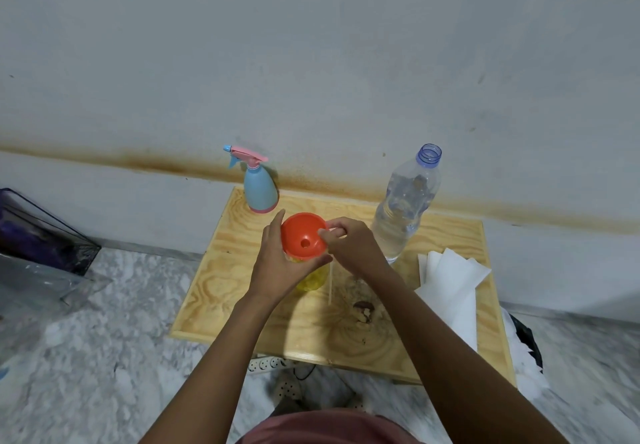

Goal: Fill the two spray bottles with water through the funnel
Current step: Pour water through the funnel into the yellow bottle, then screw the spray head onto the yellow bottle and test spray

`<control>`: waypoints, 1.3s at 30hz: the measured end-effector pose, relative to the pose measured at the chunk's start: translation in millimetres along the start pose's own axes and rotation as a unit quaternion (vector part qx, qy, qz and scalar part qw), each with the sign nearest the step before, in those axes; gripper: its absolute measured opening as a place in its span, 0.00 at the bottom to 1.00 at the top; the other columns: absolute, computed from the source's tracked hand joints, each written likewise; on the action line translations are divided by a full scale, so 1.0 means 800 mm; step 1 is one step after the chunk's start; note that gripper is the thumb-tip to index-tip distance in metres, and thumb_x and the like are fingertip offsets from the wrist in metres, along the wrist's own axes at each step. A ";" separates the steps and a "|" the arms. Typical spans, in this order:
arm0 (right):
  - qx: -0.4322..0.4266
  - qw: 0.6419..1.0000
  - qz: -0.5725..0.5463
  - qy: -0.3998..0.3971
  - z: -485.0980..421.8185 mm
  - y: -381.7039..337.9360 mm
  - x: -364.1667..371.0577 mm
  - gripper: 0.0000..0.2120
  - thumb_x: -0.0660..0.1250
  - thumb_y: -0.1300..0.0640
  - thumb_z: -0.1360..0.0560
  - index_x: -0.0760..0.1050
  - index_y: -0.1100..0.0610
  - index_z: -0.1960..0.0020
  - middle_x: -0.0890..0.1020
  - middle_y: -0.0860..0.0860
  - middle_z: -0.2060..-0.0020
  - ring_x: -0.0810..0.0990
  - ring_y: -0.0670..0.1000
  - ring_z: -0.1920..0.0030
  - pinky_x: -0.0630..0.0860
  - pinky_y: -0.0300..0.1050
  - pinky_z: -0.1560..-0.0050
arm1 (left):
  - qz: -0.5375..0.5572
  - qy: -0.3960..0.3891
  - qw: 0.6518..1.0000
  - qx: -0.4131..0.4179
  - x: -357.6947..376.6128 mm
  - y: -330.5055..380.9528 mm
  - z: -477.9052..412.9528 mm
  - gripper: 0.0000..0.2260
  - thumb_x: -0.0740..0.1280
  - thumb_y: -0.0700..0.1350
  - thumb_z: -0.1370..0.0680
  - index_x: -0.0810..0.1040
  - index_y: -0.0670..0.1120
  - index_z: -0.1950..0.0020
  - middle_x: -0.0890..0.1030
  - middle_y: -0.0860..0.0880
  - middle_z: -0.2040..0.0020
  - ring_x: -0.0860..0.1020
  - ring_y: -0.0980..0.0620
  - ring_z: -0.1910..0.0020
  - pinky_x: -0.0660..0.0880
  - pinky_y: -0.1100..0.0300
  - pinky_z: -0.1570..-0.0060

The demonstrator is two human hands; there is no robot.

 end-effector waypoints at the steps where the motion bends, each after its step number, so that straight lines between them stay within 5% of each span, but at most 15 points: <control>1: -0.006 1.000 0.016 0.003 -0.002 -0.003 -0.001 0.10 0.67 0.55 0.23 0.81 0.57 0.45 0.82 0.49 0.56 0.81 0.48 0.54 0.74 0.38 0.56 | 0.007 -0.006 1.000 -0.002 -0.002 -0.002 -0.001 0.58 0.79 0.68 0.43 0.51 0.58 0.22 0.66 0.53 0.27 0.68 0.53 0.30 0.72 0.52 0.35; 4: -0.015 0.999 0.030 0.028 -0.006 -0.006 -0.006 0.06 0.66 0.58 0.24 0.82 0.56 0.51 0.81 0.46 0.59 0.80 0.46 0.56 0.75 0.36 0.59 | 0.015 -0.029 0.999 -0.009 -0.009 -0.014 -0.001 0.63 0.81 0.67 0.45 0.43 0.61 0.22 0.66 0.53 0.27 0.69 0.51 0.30 0.72 0.47 0.34; 7: -0.014 0.999 0.008 0.049 -0.008 -0.004 -0.009 0.04 0.67 0.59 0.24 0.80 0.54 0.53 0.81 0.47 0.62 0.82 0.47 0.60 0.82 0.44 0.58 | 0.016 -0.067 0.997 -0.019 -0.009 -0.028 -0.002 0.63 0.82 0.64 0.45 0.44 0.61 0.22 0.65 0.54 0.26 0.67 0.54 0.29 0.70 0.51 0.32; 10: -0.029 0.998 0.042 0.039 -0.006 -0.003 -0.008 0.07 0.67 0.59 0.22 0.81 0.58 0.46 0.81 0.49 0.59 0.81 0.46 0.67 0.78 0.35 0.68 | 0.020 -0.094 0.995 0.001 0.002 -0.036 -0.007 0.41 0.82 0.56 0.39 0.65 0.64 0.31 0.74 0.60 0.36 0.72 0.67 0.38 0.70 0.71 0.44; 12: -0.036 0.997 0.054 0.039 -0.005 -0.003 -0.008 0.08 0.68 0.58 0.22 0.81 0.58 0.45 0.81 0.48 0.61 0.80 0.44 0.72 0.76 0.32 0.70 | 0.015 -0.079 0.997 0.007 0.010 -0.042 -0.013 0.29 0.81 0.50 0.34 0.74 0.56 0.36 0.77 0.59 0.44 0.75 0.63 0.44 0.68 0.74 0.54; 16: -0.036 0.996 0.064 0.042 -0.004 -0.001 -0.011 0.08 0.68 0.56 0.22 0.81 0.57 0.45 0.83 0.47 0.62 0.81 0.43 0.73 0.77 0.33 0.68 | 0.006 -0.050 0.998 0.043 0.019 -0.056 -0.022 0.18 0.78 0.41 0.30 0.79 0.45 0.41 0.80 0.54 0.50 0.77 0.53 0.50 0.70 0.74 0.56; 19: -0.031 0.997 0.055 0.047 -0.004 0.001 -0.011 0.07 0.68 0.56 0.22 0.81 0.56 0.46 0.83 0.48 0.62 0.80 0.42 0.73 0.77 0.33 0.67 | 0.019 -0.044 0.997 0.057 0.021 -0.066 -0.028 0.18 0.78 0.39 0.31 0.80 0.46 0.43 0.80 0.56 0.51 0.77 0.58 0.53 0.73 0.65 0.54; 27: -0.034 0.997 0.033 0.053 0.003 0.000 -0.005 0.08 0.69 0.56 0.22 0.81 0.50 0.44 0.83 0.47 0.62 0.81 0.41 0.71 0.76 0.31 0.67 | 0.050 -0.065 0.996 0.023 0.025 -0.078 -0.032 0.23 0.79 0.42 0.30 0.77 0.47 0.38 0.79 0.54 0.46 0.76 0.56 0.47 0.70 0.69 0.55; 34: -0.036 0.993 -0.015 0.107 0.015 0.003 -0.026 0.07 0.68 0.61 0.24 0.78 0.49 0.53 0.83 0.49 0.62 0.82 0.47 0.61 0.78 0.36 0.64 | 0.057 -0.091 0.994 0.013 0.022 -0.074 -0.030 0.20 0.76 0.47 0.28 0.76 0.51 0.38 0.77 0.58 0.43 0.73 0.59 0.41 0.70 0.65 0.48; 39: 0.056 0.985 -0.053 0.155 0.037 0.054 -0.051 0.07 0.68 0.61 0.23 0.75 0.49 0.55 0.82 0.50 0.61 0.82 0.50 0.62 0.73 0.38 0.67 | 0.064 -0.087 0.994 -0.011 0.024 -0.077 -0.031 0.20 0.76 0.52 0.28 0.77 0.53 0.37 0.77 0.59 0.43 0.73 0.60 0.41 0.68 0.70 0.51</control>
Point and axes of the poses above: each hand's wrist, its own z-axis away from the middle knuckle, its own x-axis out of the palm, y = z × x, the point moved 3 cm from there along -z, towards the middle knuckle
